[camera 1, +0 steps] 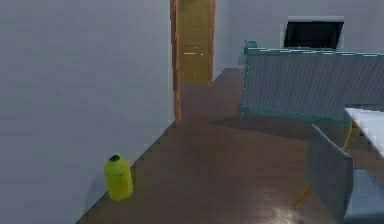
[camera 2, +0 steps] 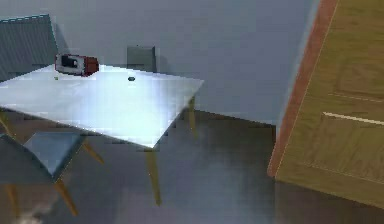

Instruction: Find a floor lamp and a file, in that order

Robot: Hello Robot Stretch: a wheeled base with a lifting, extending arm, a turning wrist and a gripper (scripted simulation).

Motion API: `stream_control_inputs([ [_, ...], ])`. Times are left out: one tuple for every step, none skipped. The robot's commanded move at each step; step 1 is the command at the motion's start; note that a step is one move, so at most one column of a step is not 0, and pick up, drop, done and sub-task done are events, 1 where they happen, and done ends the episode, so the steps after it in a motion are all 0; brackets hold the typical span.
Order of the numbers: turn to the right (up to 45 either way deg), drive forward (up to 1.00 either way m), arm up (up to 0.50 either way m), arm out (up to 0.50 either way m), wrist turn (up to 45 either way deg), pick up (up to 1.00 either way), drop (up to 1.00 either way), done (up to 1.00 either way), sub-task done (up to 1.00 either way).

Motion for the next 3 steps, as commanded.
stream_control_inputs([
  [3.0,0.0,0.0,0.0,0.0,0.0,0.0,0.0,0.0],
  [0.0,1.0,0.0,0.0,0.0,0.0,0.0,0.0,0.0],
  [3.0,0.0,0.0,0.0,0.0,0.0,0.0,0.0,0.0],
])
